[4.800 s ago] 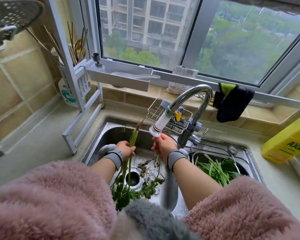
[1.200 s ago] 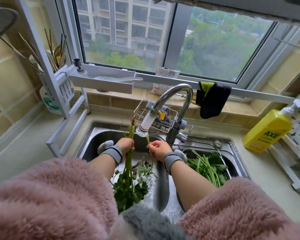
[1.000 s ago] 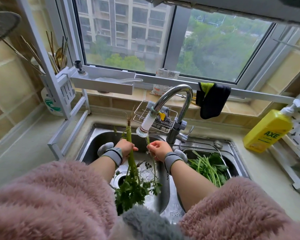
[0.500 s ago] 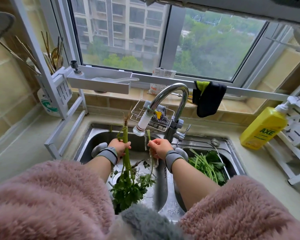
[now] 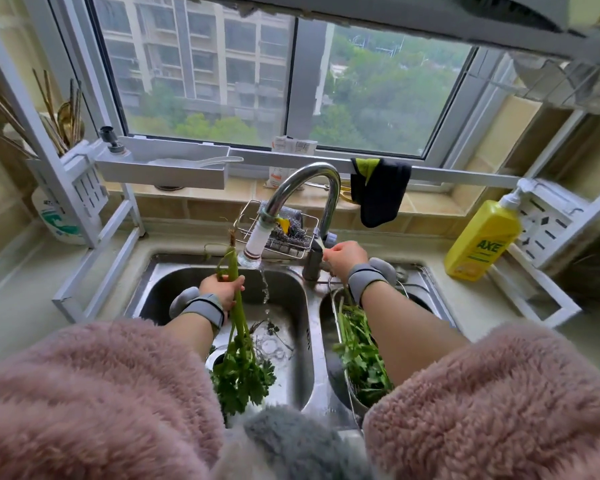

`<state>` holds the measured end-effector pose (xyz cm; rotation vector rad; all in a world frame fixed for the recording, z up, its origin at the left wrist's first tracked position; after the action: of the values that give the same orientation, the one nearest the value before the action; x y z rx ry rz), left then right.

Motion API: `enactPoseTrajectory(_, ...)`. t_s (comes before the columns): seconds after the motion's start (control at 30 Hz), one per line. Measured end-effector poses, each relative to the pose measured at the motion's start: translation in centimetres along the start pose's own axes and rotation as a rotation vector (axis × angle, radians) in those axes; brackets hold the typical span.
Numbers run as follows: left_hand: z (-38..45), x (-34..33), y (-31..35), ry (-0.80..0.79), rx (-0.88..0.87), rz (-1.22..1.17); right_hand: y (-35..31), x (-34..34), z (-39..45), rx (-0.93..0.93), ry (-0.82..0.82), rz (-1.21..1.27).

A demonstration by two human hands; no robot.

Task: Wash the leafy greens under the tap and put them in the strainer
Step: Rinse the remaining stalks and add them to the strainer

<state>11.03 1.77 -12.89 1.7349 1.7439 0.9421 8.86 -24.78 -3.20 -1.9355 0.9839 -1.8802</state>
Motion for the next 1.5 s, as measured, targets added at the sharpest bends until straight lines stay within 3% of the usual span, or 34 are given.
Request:
enactPoseTrajectory(0.17, -0.3, -0.3, -0.6, 0.030, 0.011, 0.018, 4.5, 3.9, -0.2, -0.177, 0.073, -0.148)
enactPoseTrajectory(0.27, -0.4, -0.3, -1.0, 0.027, 0.010, 0.023, 7.2, 3.6, -1.1, -0.223, 0.009, -0.216)
enactPoseTrajectory(0.4, -0.9, 0.1, -1.3, 0.018, 0.007, 0.010, 8.5, 2.7, -2.6, -0.306, 0.057, -0.303)
enactPoseTrajectory(0.5, -1.4, 0.1, -1.5, -0.005, -0.005, 0.006, 6.2, 0.9, -1.9, -0.223, 0.035, -0.259)
enactPoseTrajectory(0.77, -1.5, 1.5, -2.3, -0.028, -0.015, 0.037, -2.1, -8.1, -2.8, 0.175, -0.246, -0.122)
enactPoseTrajectory(0.87, -1.7, 1.7, -2.3, -0.044, -0.016, 0.022, -2.6, -11.2, -3.2, 0.180, -0.305, -0.026)
enactPoseTrajectory(1.17, -2.6, 0.6, -2.5, -0.175, -0.002, 0.081, -6.3, -13.2, -3.6, 0.193, -0.282, 0.432)
enactPoseTrajectory(1.5, -2.7, 0.4, -2.8, -0.247, 0.009, 0.202, -7.5, -13.8, -3.6, 0.307, -0.312, 0.359)
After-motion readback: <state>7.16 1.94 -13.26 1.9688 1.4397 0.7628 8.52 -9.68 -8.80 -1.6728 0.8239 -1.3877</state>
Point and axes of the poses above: each hand's wrist, its own z-axis towards the middle knuckle, its own x-axis out of the back of the hand, y = z × x, the point moved 10 cm from there along z, towards the middle knuckle, and after that the axes turned 11 degrees about x, right-handed, at the moved point
